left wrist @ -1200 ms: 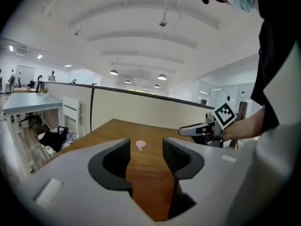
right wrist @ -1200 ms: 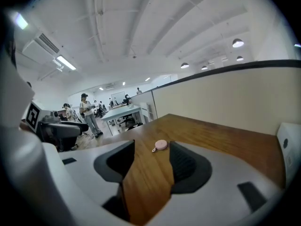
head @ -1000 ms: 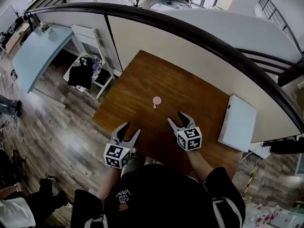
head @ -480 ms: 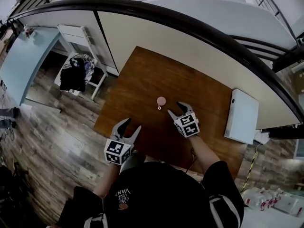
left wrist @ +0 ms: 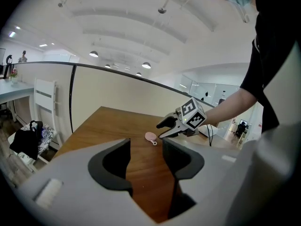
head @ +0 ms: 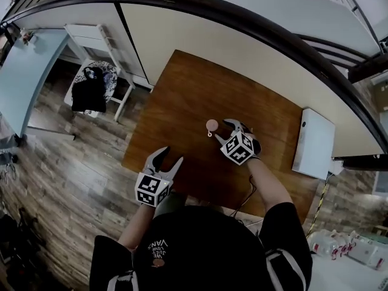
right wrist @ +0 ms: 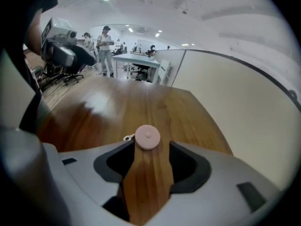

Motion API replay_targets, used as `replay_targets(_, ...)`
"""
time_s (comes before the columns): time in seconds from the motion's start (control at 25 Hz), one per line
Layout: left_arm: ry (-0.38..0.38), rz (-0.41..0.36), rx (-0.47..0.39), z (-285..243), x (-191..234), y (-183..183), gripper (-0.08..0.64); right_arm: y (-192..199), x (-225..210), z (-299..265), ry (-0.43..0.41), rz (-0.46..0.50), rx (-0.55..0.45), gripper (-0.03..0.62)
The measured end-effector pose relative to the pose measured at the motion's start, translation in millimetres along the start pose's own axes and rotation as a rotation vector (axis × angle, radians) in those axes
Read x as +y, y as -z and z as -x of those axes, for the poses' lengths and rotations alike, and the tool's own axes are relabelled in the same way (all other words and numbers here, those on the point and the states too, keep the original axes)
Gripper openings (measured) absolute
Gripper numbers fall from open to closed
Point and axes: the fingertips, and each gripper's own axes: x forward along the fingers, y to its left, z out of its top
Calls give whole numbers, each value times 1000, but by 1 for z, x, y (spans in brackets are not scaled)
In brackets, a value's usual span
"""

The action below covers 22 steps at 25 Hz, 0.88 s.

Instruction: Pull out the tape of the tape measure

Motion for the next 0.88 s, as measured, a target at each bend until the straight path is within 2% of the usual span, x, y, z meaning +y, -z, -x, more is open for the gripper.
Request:
replay_targets(0.24,-11,21,7,2,11,8,201,4,6,-23,-123,235,90,204)
replay_targets(0.36,-27,32,8,6,17,13,201,2,10,-29,-197,301,110,209)
replay_targets(0.44,-40,43,4,7,19,15,201,1,9,-31,-240,341,117,235)
replay_targets(0.68,-72,84,10,14,21,15,201,-1,11,-35,-403,423,131,249)
replay_targets(0.88,-117,97,-10,22,25,19,201,-4,18,-35,-485,540,150,252)
